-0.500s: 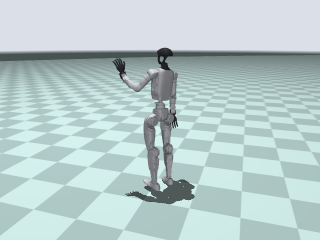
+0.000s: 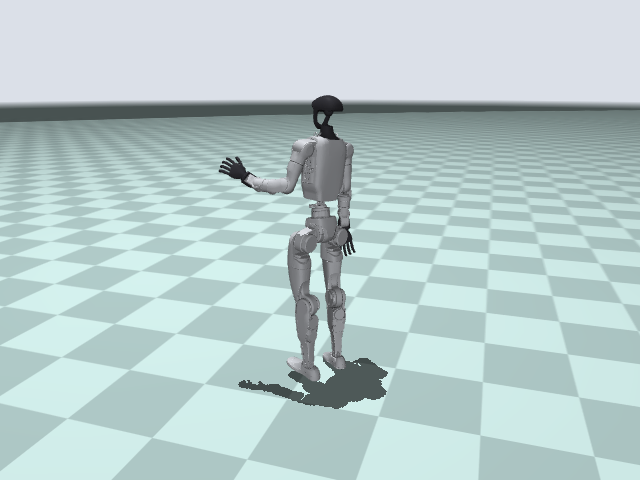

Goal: In place motions

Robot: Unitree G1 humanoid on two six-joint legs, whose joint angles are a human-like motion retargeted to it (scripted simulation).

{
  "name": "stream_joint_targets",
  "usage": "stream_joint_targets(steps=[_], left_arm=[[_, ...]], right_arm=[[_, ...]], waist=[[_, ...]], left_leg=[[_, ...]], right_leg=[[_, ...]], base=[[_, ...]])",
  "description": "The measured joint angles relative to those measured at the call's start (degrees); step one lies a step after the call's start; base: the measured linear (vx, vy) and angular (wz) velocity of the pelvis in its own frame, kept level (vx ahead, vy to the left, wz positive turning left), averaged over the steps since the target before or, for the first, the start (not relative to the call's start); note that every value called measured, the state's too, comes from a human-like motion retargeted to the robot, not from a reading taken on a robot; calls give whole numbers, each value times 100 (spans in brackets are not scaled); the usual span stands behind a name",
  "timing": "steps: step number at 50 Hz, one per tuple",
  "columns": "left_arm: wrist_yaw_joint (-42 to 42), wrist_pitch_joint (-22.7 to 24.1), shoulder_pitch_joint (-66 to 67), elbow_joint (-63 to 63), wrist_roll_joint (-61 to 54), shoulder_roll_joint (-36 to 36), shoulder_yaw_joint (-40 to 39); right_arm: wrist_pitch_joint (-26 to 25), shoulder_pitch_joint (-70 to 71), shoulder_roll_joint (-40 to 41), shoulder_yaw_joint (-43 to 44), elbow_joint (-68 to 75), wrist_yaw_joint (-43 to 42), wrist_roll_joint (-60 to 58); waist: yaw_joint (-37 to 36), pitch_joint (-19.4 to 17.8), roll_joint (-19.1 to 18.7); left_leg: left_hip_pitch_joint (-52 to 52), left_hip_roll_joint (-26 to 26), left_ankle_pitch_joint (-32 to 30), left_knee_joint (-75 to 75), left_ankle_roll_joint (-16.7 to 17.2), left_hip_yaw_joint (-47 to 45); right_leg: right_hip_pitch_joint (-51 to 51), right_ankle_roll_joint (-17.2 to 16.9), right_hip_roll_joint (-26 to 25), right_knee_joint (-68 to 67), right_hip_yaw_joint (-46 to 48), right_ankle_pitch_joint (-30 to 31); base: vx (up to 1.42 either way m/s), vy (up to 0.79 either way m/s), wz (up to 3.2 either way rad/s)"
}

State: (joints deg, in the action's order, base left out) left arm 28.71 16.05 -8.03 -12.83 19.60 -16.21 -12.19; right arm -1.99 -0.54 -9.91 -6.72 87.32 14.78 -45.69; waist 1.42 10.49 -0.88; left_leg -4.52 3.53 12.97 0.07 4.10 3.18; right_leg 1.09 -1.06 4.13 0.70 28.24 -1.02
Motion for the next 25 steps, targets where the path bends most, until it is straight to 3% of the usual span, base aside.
stream_joint_targets(steps=[8,11,13,15,17,20,22,25], left_arm=[[-1531,-247,1003,-2904,-1203,1479,106],[-2282,-995,932,-4667,-1441,1780,-162],[-2763,-1756,817,-6041,-1546,1697,-319],[-2799,-2619,677,-7344,-1714,1512,-480],[-2333,-3086,687,-8165,-2149,1397,-666],[-1726,-3243,1035,-8458,-3039,1438,-920],[-2010,-3085,1265,-8386,-3083,1536,-1146],[-3077,-2955,1454,-8334,-2718,1532,-1256]], right_arm=[[-43,39,16,-58,-89,-221,-71],[-8,27,5,-53,-147,-242,-119],[33,35,-16,-54,-165,-250,-131],[68,66,-20,-59,-157,-284,-121],[74,127,-9,-41,-146,-285,-107],[76,218,-17,21,-184,-213,-72],[99,224,-42,74,-226,-261,46],[176,243,-101,131,-176,-435,445]], waist=[[39,-139,-49],[55,-191,-51],[91,-210,-64],[149,-214,-68],[232,-225,-66],[350,-260,-101],[364,-315,-145],[337,-471,-176]], left_leg=[[2,-129,38,-26,26,-137],[9,-175,41,-22,50,-177],[2,-205,43,-18,71,-200],[-14,-238,49,-15,96,-234],[-33,-277,59,-7,127,-282],[-74,-350,91,24,173,-388],[-82,-406,135,66,203,-471],[-112,-448,185,213,240,-503]], right_leg=[[158,38,-86,-54,-179,52],[185,47,-107,-70,-226,61],[207,54,-123,-76,-253,62],[241,60,-136,-84,-288,59],[285,71,-154,-96,-335,58],[380,100,-196,-124,-448,58],[430,110,-223,-144,-544,64],[430,126,-242,-135,-622,82]], base=[[2,-2,-18],[2,-6,-14],[4,-9,-13],[4,-10,-14],[7,-10,-19],[10,-4,-31],[3,2,-38],[0,0,-23]])
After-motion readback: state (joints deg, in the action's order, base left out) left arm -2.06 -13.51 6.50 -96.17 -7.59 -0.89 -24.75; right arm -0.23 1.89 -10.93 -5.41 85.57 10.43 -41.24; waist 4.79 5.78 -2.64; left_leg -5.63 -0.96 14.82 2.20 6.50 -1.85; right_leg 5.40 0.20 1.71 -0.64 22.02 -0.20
